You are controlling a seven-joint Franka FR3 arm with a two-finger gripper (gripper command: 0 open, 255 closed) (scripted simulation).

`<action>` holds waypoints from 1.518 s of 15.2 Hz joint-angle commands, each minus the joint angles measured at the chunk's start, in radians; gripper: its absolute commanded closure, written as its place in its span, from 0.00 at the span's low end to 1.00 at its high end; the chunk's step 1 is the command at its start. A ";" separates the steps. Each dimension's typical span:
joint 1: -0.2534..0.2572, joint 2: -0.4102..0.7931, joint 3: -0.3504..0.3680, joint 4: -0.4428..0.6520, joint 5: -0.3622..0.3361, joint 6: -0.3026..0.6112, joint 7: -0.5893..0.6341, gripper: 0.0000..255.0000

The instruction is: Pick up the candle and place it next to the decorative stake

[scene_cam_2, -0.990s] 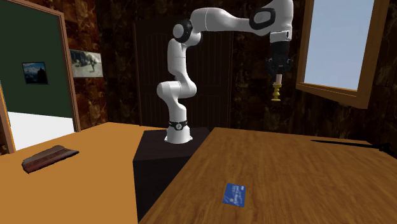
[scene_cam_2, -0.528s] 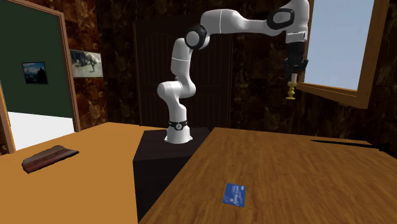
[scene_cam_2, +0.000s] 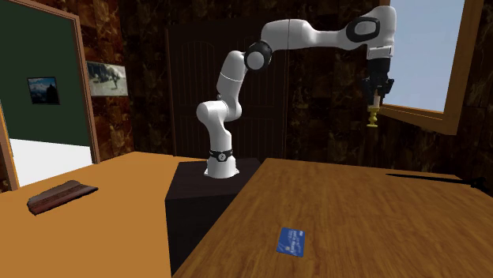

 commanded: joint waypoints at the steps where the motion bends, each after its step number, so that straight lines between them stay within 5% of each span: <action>1: -0.003 0.000 0.000 -0.028 0.000 0.027 0.006 1.00; 23: -0.054 0.008 -0.014 -0.322 -0.018 0.318 0.038 1.00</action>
